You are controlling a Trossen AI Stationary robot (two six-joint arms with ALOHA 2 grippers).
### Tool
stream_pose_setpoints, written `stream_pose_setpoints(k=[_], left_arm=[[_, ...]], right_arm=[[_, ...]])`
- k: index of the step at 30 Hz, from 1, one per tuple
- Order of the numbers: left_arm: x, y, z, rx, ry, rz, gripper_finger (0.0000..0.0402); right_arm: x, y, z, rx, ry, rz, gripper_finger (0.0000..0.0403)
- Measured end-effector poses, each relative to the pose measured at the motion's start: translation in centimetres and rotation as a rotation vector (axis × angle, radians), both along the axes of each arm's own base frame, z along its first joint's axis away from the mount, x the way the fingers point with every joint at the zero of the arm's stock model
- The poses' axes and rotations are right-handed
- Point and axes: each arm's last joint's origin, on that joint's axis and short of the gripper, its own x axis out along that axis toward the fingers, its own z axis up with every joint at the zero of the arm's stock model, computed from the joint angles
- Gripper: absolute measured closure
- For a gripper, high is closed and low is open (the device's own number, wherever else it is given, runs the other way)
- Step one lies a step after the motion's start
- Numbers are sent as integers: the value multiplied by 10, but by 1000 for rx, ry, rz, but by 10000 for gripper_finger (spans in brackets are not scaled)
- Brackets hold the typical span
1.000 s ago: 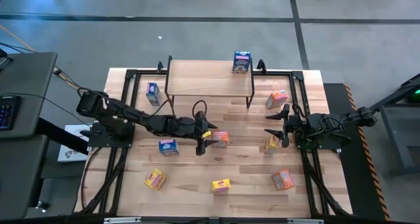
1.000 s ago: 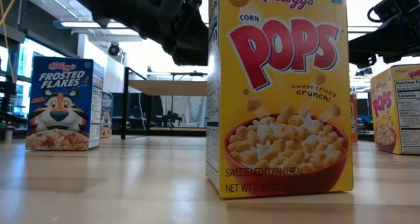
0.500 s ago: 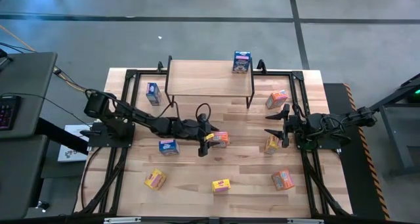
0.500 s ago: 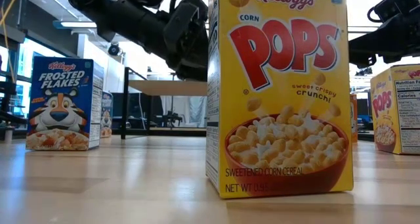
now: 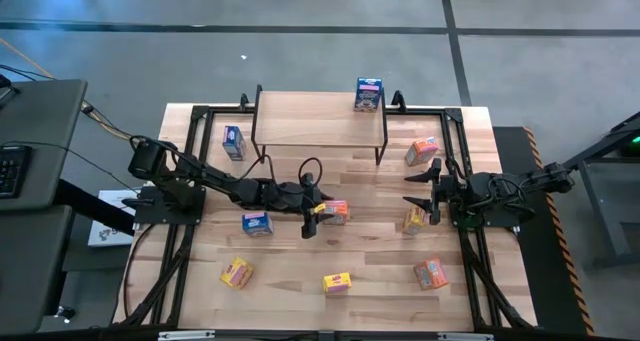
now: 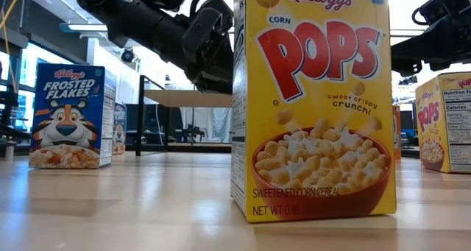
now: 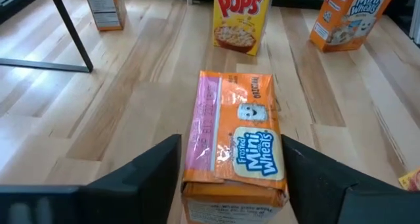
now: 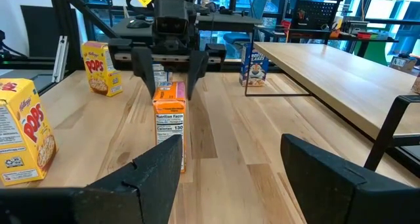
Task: Stack cereal on shelf
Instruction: Put the middle orange cereal box on the shelf
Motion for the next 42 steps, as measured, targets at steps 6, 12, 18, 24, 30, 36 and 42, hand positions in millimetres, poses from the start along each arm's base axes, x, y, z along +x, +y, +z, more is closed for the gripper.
stream_pose_setpoints(k=[6,12,18,24,30,36,42], left_arm=[[0,0,0,18,0,-8,217],[0,0,0,39,2,-19,240],[-1,0,2,40,-4,-20,245],[-4,2,17,80,-38,-37,246],[-16,16,44,133,-69,-29,247],[-32,37,73,200,-105,7,247],[-44,64,94,287,-156,71,247]], right_arm=[[0,0,0,0,0,0,151],[0,0,0,0,0,0,151],[0,0,0,0,0,0,151],[0,0,0,0,0,0,151],[0,0,0,0,2,0,151],[0,0,0,0,2,0,151],[0,0,0,0,2,0,151]])
